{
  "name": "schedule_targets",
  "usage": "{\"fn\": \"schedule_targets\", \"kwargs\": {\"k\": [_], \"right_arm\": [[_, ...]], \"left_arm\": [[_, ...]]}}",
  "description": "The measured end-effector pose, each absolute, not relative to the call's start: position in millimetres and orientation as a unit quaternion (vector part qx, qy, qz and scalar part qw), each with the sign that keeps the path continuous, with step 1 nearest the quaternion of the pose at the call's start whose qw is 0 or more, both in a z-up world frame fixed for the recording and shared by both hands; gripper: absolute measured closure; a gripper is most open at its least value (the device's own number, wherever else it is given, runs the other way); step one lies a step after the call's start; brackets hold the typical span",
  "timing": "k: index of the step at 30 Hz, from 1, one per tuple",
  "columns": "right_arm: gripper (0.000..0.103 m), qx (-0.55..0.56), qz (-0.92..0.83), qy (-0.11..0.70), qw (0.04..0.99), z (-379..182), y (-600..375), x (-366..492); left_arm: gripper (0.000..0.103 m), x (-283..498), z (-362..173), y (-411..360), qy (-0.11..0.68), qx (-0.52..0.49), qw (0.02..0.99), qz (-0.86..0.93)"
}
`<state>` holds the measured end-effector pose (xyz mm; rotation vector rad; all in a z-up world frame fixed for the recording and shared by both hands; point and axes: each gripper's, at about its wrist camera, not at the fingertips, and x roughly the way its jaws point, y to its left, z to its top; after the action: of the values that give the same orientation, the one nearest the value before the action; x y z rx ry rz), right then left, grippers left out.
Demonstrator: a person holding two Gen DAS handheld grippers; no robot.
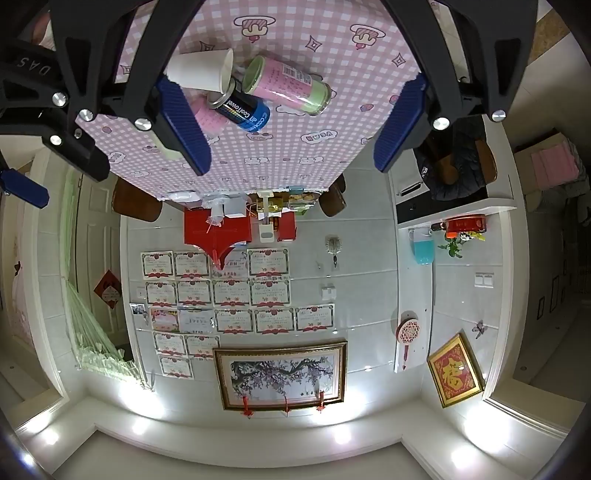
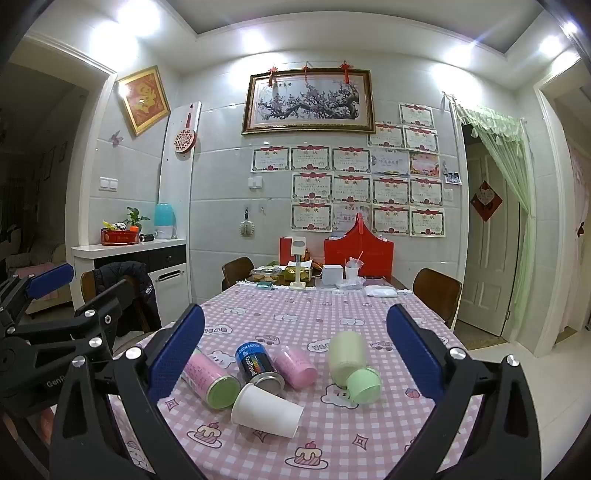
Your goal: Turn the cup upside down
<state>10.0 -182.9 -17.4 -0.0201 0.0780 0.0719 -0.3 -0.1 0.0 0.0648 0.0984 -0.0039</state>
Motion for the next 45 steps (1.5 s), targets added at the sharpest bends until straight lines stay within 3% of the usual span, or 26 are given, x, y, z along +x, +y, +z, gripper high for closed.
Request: {"fn": "schedule_targets", "kwargs": {"k": [45], "right_arm": [[0.008, -0.009, 0.036, 0.043, 0.998, -23.7, -190.2, 6.5]], "left_arm": [[0.015, 1.9, -4.4, -2.2, 0.052, 0.031, 0.998, -0.002]]}}
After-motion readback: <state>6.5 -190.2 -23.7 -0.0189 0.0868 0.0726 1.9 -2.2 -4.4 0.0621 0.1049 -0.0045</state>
